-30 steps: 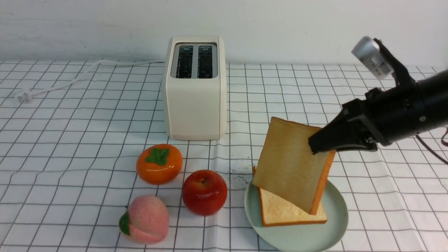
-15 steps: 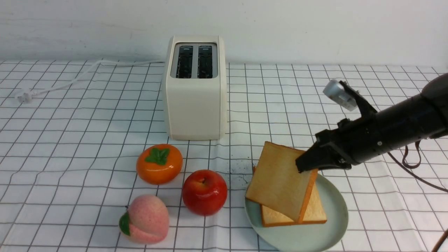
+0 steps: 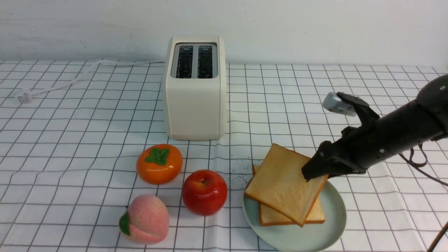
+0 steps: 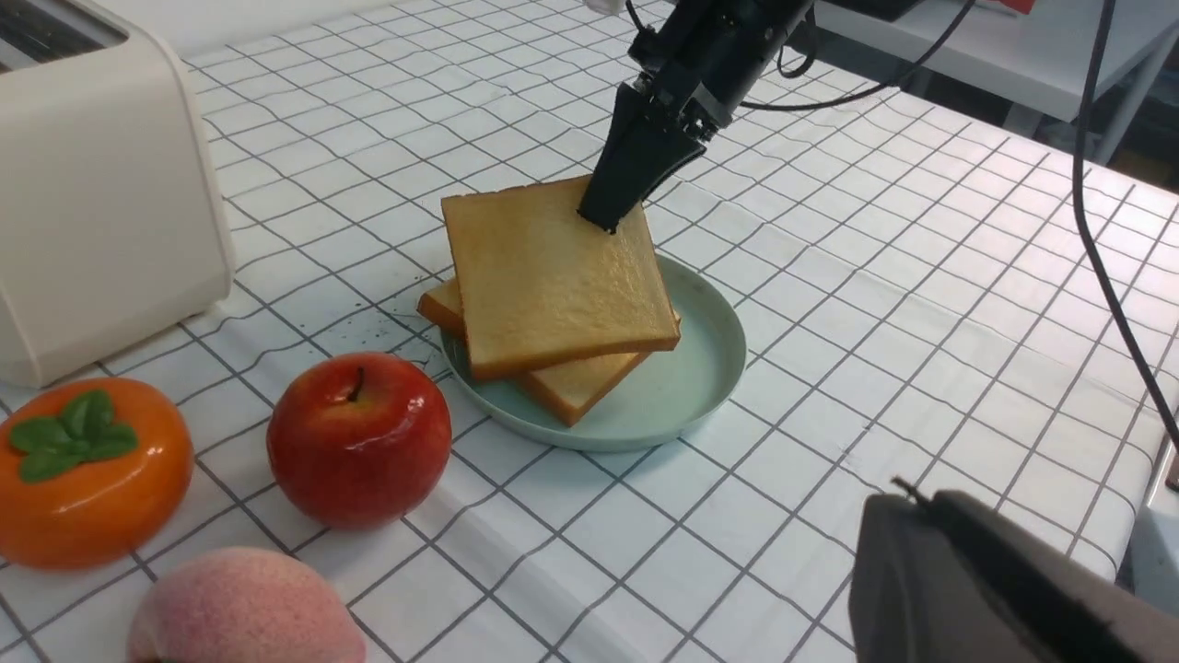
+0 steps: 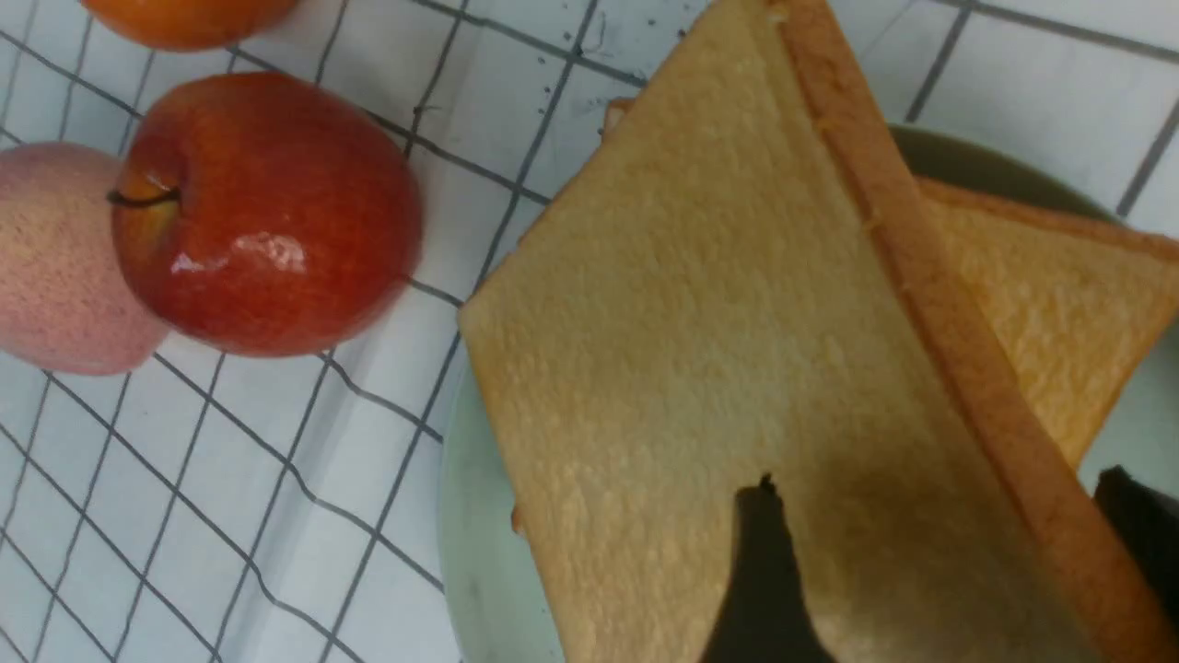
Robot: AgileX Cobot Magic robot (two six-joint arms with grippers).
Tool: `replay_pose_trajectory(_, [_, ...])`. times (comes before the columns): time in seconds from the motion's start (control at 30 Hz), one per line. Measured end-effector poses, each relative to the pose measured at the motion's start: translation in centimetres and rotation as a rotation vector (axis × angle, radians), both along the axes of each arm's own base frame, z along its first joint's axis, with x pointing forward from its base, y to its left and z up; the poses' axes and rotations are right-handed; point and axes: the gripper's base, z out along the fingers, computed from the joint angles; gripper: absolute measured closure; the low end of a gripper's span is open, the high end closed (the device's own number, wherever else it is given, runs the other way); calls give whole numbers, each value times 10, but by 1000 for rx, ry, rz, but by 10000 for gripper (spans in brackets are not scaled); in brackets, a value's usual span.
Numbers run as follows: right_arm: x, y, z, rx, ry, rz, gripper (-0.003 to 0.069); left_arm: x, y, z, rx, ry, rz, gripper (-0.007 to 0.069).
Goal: Take toasted bread from bread machine on white checkered table place on plate.
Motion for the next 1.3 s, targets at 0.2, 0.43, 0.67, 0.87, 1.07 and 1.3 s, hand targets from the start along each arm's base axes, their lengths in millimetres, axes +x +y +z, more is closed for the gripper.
replay_pose_trajectory(0.2, [-18,-8,58,-93,14,6,279,-4,-1,-6,40,52,-45,622])
replay_pose_trajectory(0.43, [-76,-24,132,-227,-30,-37,556,-2,-1,-3,9,41,-15,637])
replay_pose_trajectory(0.67, [-183,-44,179,-281,-213,-188,668,-3,8,-7,-157,62,104,637])
replay_pose_trajectory(0.87, [-264,-53,167,-249,-326,-270,665,4,14,-36,-236,43,203,637])
replay_pose_trajectory(1.07, [-325,-63,122,-111,-615,-482,662,9,16,-51,-253,34,253,637])
replay_pose_trajectory(1.3, [-312,-66,95,-17,-753,-593,655,9,16,-52,-253,36,255,637])
